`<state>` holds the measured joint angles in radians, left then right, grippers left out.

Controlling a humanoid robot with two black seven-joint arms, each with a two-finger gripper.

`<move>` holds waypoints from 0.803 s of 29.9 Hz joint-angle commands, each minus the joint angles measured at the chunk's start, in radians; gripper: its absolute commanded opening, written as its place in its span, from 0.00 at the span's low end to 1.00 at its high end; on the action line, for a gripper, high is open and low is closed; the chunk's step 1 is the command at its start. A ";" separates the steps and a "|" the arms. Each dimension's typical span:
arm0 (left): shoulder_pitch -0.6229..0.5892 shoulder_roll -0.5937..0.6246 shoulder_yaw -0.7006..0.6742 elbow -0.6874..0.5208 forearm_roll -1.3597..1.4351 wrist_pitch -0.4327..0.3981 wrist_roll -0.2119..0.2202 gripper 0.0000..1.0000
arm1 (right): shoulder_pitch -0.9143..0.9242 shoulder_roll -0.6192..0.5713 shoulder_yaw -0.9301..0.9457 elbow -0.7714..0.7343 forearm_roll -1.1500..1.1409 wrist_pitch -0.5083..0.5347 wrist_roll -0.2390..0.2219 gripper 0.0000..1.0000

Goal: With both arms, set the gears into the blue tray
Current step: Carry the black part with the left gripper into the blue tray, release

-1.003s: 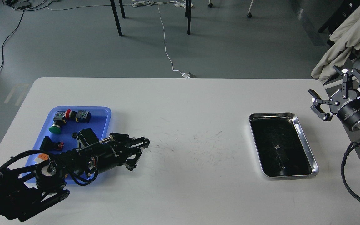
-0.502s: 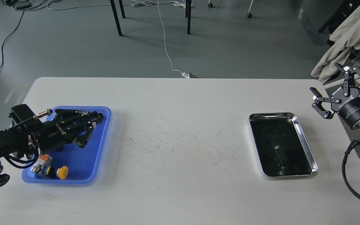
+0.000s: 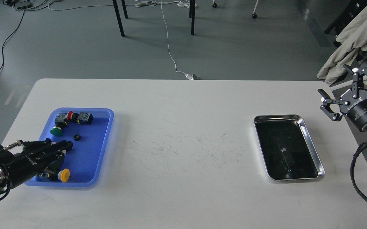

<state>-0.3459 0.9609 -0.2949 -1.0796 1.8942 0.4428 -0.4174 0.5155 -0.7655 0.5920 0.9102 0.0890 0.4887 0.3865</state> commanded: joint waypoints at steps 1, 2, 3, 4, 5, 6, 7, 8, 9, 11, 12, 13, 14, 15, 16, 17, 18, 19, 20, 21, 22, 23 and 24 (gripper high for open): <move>0.002 -0.025 0.000 0.029 -0.003 0.002 -0.006 0.08 | 0.001 -0.001 0.000 -0.002 0.000 0.000 0.000 0.96; 0.002 -0.030 0.002 0.030 -0.003 0.001 -0.006 0.08 | 0.001 0.000 0.000 -0.001 0.000 0.000 0.000 0.96; 0.004 -0.031 0.002 0.030 -0.003 0.002 -0.006 0.08 | 0.001 0.000 0.000 -0.002 0.000 0.000 0.000 0.96; 0.004 -0.031 0.002 0.032 -0.003 0.002 -0.006 0.08 | 0.000 0.000 0.000 -0.002 0.000 0.000 0.000 0.96; 0.004 -0.034 0.002 0.032 -0.003 0.001 -0.006 0.08 | 0.001 0.000 -0.001 -0.002 0.000 0.000 0.000 0.96; 0.004 -0.040 0.002 0.033 -0.001 0.002 -0.006 0.08 | 0.000 0.000 -0.001 -0.002 0.000 0.000 0.000 0.96; 0.004 -0.045 0.002 0.033 -0.001 0.001 -0.006 0.08 | 0.000 0.000 -0.001 -0.002 -0.002 0.000 0.000 0.96; 0.004 -0.048 0.002 0.033 -0.001 0.002 -0.006 0.09 | 0.000 0.000 -0.001 -0.001 0.000 0.000 0.000 0.96; 0.005 -0.050 0.002 0.035 -0.001 0.002 -0.006 0.09 | 0.000 0.000 -0.001 -0.001 0.000 0.000 0.000 0.96; 0.011 -0.050 0.002 0.035 -0.001 0.002 -0.006 0.10 | 0.000 0.000 -0.001 -0.001 0.000 0.000 0.000 0.96; 0.014 -0.050 0.002 0.036 -0.001 0.001 -0.006 0.11 | 0.000 -0.001 0.000 -0.001 0.000 0.000 0.000 0.96; 0.016 -0.050 0.002 0.036 -0.001 0.002 -0.006 0.12 | 0.001 0.000 -0.001 -0.001 0.000 0.000 0.000 0.96; 0.016 -0.050 0.002 0.036 -0.001 0.002 -0.006 0.14 | 0.001 -0.001 -0.001 -0.001 -0.002 0.000 0.000 0.96; 0.016 -0.050 0.002 0.036 -0.001 0.002 -0.006 0.17 | 0.001 0.000 -0.001 -0.001 0.000 0.000 0.000 0.96; 0.016 -0.050 0.002 0.036 -0.003 0.002 -0.006 0.20 | 0.000 -0.001 -0.001 -0.001 -0.002 0.000 0.000 0.96; 0.016 -0.051 0.002 0.036 -0.003 0.002 -0.006 0.22 | 0.000 -0.001 -0.001 -0.001 -0.002 0.000 0.000 0.96; 0.016 -0.051 0.002 0.036 -0.003 0.002 -0.006 0.24 | 0.001 0.000 -0.001 -0.001 -0.002 0.000 0.000 0.96; 0.016 -0.051 0.002 0.036 -0.003 0.002 -0.006 0.26 | 0.001 0.000 -0.001 -0.001 -0.002 0.000 0.000 0.96; 0.016 -0.051 0.002 0.036 -0.003 0.004 -0.006 0.34 | 0.000 0.000 -0.001 -0.001 -0.002 0.000 0.000 0.96; 0.016 -0.051 0.002 0.036 -0.003 0.004 -0.006 0.39 | 0.000 0.000 -0.001 -0.001 -0.002 0.000 0.000 0.96; 0.016 -0.051 0.002 0.036 -0.003 0.004 -0.006 0.42 | 0.000 0.000 0.000 -0.001 -0.002 0.000 0.000 0.96; 0.016 -0.051 0.000 0.036 -0.003 0.005 -0.006 0.44 | 0.000 0.000 -0.001 -0.001 -0.002 0.000 0.000 0.96; 0.015 -0.051 0.000 0.036 -0.004 0.005 -0.006 0.47 | 0.001 0.000 0.000 -0.001 -0.002 0.000 0.000 0.96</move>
<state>-0.3299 0.9097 -0.2930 -1.0431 1.8917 0.4465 -0.4235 0.5158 -0.7666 0.5906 0.9097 0.0875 0.4887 0.3865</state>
